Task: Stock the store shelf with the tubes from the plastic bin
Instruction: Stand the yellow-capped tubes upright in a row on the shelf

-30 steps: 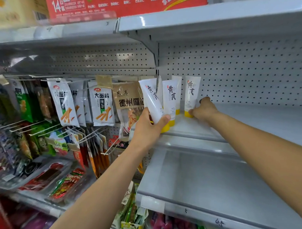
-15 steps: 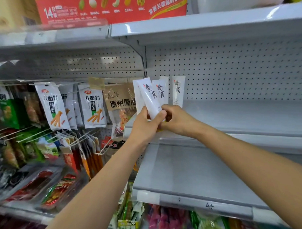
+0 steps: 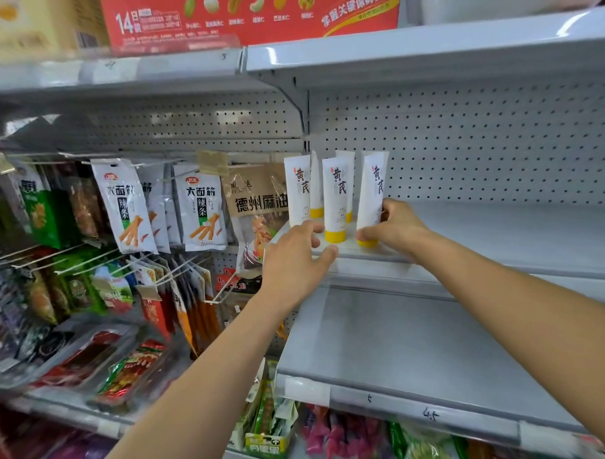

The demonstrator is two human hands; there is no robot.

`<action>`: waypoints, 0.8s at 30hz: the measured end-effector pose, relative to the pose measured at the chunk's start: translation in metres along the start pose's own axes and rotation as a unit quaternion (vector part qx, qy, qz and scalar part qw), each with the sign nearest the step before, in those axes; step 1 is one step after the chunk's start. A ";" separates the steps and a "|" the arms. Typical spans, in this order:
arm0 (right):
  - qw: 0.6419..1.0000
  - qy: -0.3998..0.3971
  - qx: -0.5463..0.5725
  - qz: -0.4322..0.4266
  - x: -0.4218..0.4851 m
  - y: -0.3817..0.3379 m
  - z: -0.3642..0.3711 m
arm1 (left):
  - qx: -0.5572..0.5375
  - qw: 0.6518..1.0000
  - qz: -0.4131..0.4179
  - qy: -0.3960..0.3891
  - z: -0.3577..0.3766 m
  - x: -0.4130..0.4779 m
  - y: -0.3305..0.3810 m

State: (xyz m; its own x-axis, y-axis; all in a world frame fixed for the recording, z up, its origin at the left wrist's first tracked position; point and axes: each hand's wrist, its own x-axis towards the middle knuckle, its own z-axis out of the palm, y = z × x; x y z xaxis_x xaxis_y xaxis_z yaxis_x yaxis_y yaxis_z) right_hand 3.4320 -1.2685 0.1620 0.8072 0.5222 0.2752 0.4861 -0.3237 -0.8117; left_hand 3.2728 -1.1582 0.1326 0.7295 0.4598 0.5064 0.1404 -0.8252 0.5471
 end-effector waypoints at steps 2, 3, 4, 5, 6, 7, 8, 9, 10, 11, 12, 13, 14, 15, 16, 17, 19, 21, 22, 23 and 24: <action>1.000 0.002 -0.008 0.012 0.006 0.003 0.001 | 0.015 1.000 0.011 0.004 0.001 0.002 0.000; 1.000 0.003 -0.016 0.017 0.009 0.004 0.001 | 0.020 1.000 0.014 0.004 0.001 0.003 -0.001; 1.000 0.002 -0.023 0.020 0.011 0.005 0.002 | 0.024 1.000 0.014 0.004 0.001 0.004 -0.001; 0.999 -0.001 -0.028 0.022 0.014 0.007 0.002 | 0.026 1.000 0.013 0.004 0.001 0.005 -0.001; 0.999 -0.003 -0.032 0.023 0.016 0.007 0.003 | 0.028 1.000 0.011 0.003 0.001 0.006 -0.002; 0.999 -0.005 -0.036 0.026 0.018 0.007 0.004 | 0.029 1.000 0.009 0.001 0.002 0.007 -0.002; 0.999 -0.004 -0.041 0.030 0.019 0.007 0.005 | 0.029 1.000 0.007 -0.001 0.002 0.009 -0.003; 0.998 -0.005 -0.043 0.034 0.020 0.007 0.006 | 0.028 1.000 0.004 -0.002 0.003 0.010 -0.003; 0.998 -0.006 -0.045 0.037 0.021 0.007 0.007 | 0.027 1.000 0.001 -0.004 0.003 0.011 -0.004; 0.998 -0.007 -0.047 0.039 0.022 0.007 0.007 | 0.028 1.000 -0.001 -0.005 0.003 0.012 -0.004; 0.998 -0.008 -0.052 0.040 0.023 0.007 0.007 | 0.030 1.000 -0.002 -0.007 0.004 0.013 -0.005; 0.997 -0.009 -0.057 0.041 0.023 0.007 0.008 | 0.033 0.999 -0.003 -0.010 0.004 0.014 -0.005; 0.997 -0.009 -0.062 0.043 0.023 0.006 0.008 | 0.035 0.999 -0.004 -0.013 0.005 0.014 -0.005; 0.997 -0.009 -0.064 0.045 0.022 0.006 0.008 | 0.037 0.999 -0.004 -0.017 0.005 0.015 -0.005; 0.997 -0.009 -0.064 0.046 0.021 0.006 0.008 | 0.038 0.999 -0.004 -0.020 0.006 0.015 -0.006; 0.997 -0.009 -0.066 0.046 0.020 0.006 0.008 | 0.040 0.999 -0.003 -0.023 0.006 0.016 -0.007; 0.995 -0.004 -0.085 0.043 0.016 0.006 0.009 | 0.043 0.999 0.002 -0.027 0.007 0.015 -0.009; 0.992 0.021 -0.116 0.042 0.010 0.007 0.010 | 0.036 0.999 0.012 -0.020 0.007 0.011 -0.012; 0.990 0.042 -0.128 0.037 0.005 0.008 0.010 | 0.026 0.999 0.019 -0.008 0.007 0.007 -0.013; 0.988 0.068 -0.138 0.025 -0.001 0.010 0.010 | 0.013 1.000 0.024 0.008 0.007 0.001 -0.016; 0.984 0.096 -0.148 -0.002 -0.010 0.011 0.010 | 0.001 0.999 0.026 0.022 0.007 -0.005 -0.018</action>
State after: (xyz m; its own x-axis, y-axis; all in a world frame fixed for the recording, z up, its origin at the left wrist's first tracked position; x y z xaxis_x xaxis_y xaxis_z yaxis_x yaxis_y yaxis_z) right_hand 3.4260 -1.2690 0.1454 0.8394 0.3746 0.3939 0.5432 -0.5524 -0.6323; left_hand 3.2714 -1.1479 0.1157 0.7052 0.4300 0.5637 0.1043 -0.8494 0.5174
